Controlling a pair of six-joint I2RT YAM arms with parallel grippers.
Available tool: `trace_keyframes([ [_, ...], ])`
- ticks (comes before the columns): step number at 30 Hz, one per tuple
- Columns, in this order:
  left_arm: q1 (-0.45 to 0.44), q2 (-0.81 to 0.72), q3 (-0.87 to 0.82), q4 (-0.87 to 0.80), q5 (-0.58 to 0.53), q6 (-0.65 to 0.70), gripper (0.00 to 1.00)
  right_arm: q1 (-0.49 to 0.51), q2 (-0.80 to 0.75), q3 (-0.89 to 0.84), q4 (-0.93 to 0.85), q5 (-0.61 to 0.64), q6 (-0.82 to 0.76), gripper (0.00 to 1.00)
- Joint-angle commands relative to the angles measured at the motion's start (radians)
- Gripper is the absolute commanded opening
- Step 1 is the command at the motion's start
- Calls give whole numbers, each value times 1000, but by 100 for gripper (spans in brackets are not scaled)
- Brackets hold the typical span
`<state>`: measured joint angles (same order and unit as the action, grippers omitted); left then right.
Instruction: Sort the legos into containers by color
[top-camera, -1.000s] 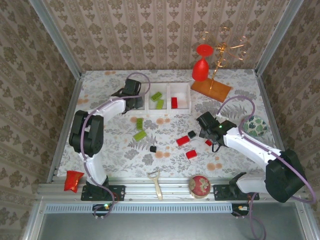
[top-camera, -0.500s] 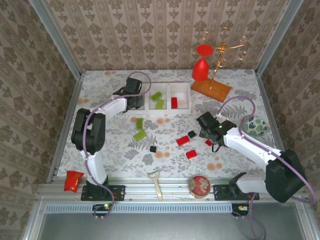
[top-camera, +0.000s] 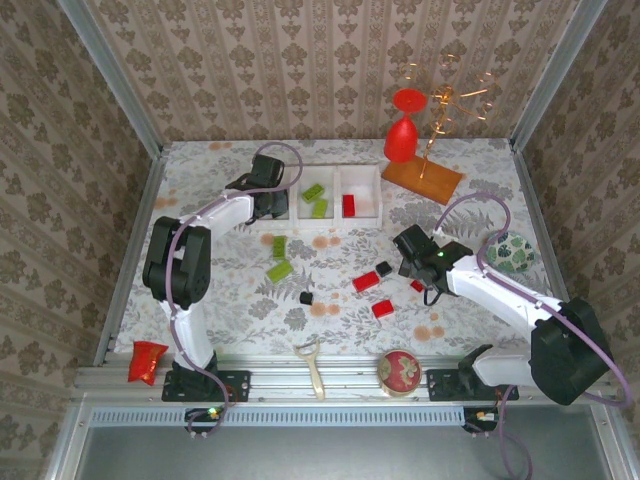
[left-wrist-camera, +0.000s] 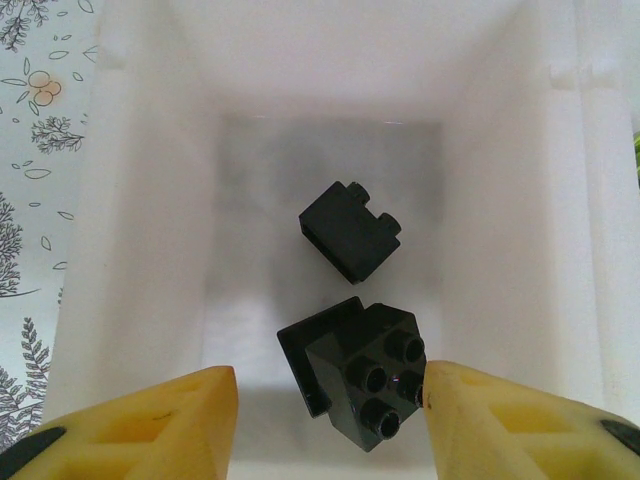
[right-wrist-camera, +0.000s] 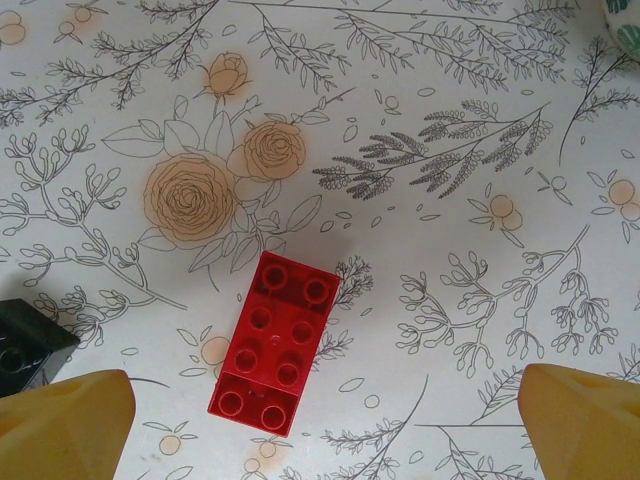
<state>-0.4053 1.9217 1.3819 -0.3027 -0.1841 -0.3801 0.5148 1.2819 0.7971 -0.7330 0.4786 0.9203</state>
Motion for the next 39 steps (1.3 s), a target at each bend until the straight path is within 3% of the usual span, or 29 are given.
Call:
trace_keyframes([
  [1, 2, -49, -6, -13, -12, 8, 56, -6, 1, -14, -4, 2, 29, 100],
  [9, -3, -172, -84, 1, -21, -1, 73, -7, -20, -48, 43, -38, 11, 100],
  [16, -7, -321, -210, 41, -23, -15, 99, -7, 1, -61, 69, -61, 7, 98],
  [31, -6, -729, -587, 183, -123, -54, 100, -27, 177, -27, 104, -111, -8, 90],
  [39, 4, -881, -697, 219, -140, -58, 100, -36, 229, -30, 137, -154, -8, 86],
])
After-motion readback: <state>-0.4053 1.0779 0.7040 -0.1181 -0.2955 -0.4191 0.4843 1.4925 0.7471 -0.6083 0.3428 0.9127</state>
